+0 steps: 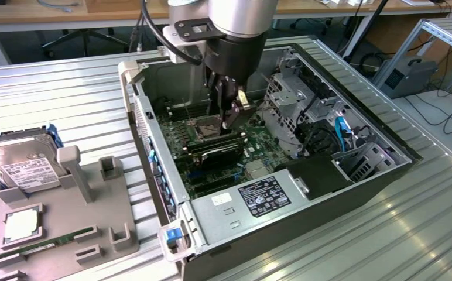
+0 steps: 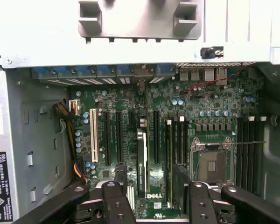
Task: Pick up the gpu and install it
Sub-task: 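Insert the gpu into the slot, then press down on the gpu until it lock into place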
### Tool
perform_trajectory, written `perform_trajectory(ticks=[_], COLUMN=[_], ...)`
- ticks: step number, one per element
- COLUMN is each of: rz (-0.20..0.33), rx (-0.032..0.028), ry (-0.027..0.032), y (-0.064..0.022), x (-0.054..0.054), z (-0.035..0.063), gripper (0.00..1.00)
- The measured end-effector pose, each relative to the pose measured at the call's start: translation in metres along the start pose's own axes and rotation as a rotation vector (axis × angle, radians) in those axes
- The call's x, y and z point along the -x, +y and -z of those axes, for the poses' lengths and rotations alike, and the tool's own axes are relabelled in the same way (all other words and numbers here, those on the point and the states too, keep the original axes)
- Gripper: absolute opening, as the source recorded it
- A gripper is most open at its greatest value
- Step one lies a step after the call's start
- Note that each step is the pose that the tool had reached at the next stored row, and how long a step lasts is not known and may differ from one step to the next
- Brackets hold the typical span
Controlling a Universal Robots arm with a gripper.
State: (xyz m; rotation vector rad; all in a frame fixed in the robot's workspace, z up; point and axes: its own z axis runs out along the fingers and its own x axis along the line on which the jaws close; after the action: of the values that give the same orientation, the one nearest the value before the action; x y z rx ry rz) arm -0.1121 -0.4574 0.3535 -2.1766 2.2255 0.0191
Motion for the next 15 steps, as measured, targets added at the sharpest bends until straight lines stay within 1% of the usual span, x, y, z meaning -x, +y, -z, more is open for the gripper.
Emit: perform_trajectory(ticks=[15], rz=[0.0], rx=[0.0], ry=[-0.0001], y=[0.0], x=[0.0], z=[0.0], gripper=[0.52])
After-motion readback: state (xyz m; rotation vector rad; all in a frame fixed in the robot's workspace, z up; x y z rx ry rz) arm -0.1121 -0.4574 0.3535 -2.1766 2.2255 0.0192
